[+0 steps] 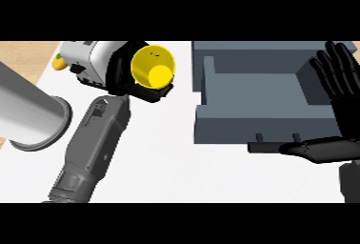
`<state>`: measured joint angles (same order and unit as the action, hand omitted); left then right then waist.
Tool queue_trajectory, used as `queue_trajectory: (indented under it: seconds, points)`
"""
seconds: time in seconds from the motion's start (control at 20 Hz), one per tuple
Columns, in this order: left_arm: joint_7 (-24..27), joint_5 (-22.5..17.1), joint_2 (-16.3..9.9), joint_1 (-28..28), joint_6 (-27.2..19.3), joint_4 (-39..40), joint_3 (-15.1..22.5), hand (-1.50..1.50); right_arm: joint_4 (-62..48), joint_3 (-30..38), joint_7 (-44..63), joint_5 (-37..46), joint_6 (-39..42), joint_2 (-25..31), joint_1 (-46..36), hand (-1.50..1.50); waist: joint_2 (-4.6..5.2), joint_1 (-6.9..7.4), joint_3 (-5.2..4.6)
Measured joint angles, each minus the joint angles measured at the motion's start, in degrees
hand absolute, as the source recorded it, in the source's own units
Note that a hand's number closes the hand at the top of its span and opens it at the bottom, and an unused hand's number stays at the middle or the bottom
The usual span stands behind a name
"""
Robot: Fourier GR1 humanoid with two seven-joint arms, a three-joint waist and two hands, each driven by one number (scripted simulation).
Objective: Pick up the cup, place it into the drawer and close the drawer
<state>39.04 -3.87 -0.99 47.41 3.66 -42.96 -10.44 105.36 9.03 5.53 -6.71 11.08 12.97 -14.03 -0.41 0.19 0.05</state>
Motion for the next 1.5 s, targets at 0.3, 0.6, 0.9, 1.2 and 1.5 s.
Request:
queue_trajectory:
  seconds: [0.3, 0.6, 0.9, 1.2, 1.5]
  points:
    - [-12.6, -2.3, 0.7, 8.3, -8.4, -4.5, 6.2, 1.5, 0.6, 0.0, 0.1, 0.5, -0.7, -0.4, -0.2, -1.5, 0.14, -0.57, -0.02]
    - [-20.4, -5.0, 0.9, 19.4, -17.1, 2.6, 10.7, 1.5, 0.8, 0.2, -0.2, -0.2, -0.1, -0.2, -0.3, -1.5, 0.58, -1.99, -0.01]
    - [-24.5, -8.3, 1.0, 27.3, -22.9, 13.4, 15.9, 1.5, -0.6, -1.4, -1.2, 0.5, -0.1, -1.3, -1.7, -1.5, 1.19, -3.87, 0.03]
    - [-26.1, -10.6, 1.0, 29.5, -22.5, 21.7, 21.2, 1.5, -1.1, -1.7, -1.2, -0.1, 0.6, -1.1, -3.8, -1.5, 1.99, -6.57, 0.08]
    - [-26.9, -12.2, 1.0, 28.5, -19.5, 25.4, 26.9, -1.5, -2.6, -2.4, -1.4, -1.0, 1.8, -1.0, -6.6, -1.5, 2.71, -9.15, 0.09]
